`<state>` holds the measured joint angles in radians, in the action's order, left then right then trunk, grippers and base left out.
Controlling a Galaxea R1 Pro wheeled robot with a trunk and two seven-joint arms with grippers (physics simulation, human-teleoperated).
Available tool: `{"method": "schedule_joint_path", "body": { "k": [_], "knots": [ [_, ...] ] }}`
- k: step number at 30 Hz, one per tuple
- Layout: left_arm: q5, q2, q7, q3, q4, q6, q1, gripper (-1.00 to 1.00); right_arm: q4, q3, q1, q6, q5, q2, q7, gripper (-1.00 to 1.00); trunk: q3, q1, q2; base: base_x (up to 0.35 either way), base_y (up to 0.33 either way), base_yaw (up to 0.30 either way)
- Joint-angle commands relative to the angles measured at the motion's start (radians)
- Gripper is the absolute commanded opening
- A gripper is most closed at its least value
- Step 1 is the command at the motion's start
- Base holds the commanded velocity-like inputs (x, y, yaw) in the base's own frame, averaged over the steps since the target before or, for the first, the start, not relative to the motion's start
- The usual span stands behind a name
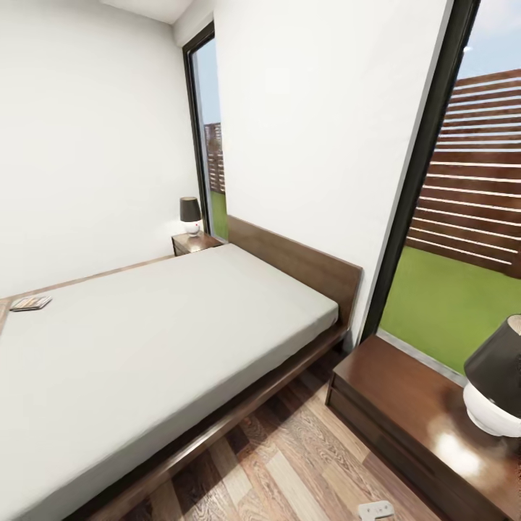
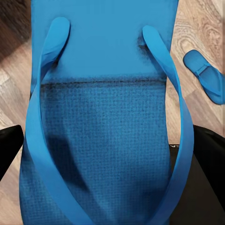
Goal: In the bedroom, move the book from the bed onto either nightstand, and place the two sandals side by side next to the bed.
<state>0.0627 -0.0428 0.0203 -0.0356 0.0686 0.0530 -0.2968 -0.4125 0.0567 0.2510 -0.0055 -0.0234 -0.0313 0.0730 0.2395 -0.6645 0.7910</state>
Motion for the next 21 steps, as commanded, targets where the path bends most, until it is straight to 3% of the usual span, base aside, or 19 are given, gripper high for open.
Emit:
{"method": "schedule_joint_path", "body": {
  "k": [1,16,21],
  "knots": [
    [0.006,0.0,0.003,-0.004,-0.001,0.004,-0.001,-1.0,0.0,0.005,0.001,-0.001,-0.002,-0.001,0.0,1.0,0.001,0.0,0.001,0.0,-0.083,0.0],
    [0.006,0.0,0.003,-0.004,-0.001,0.004,-0.001,-1.0,0.0,0.005,0.001,-0.001,-0.001,0.0,-0.001,1.0,0.001,0.0,0.001,0.0,-0.017,0.0],
    [0.006,0.0,0.003,-0.004,-0.001,0.004,-0.001,-1.0,0.0,0.005,0.001,-0.001,-0.001,0.001,-0.001,1.0,0.001,0.0,0.001,0.0,0.0,0.117]
  ]
}}
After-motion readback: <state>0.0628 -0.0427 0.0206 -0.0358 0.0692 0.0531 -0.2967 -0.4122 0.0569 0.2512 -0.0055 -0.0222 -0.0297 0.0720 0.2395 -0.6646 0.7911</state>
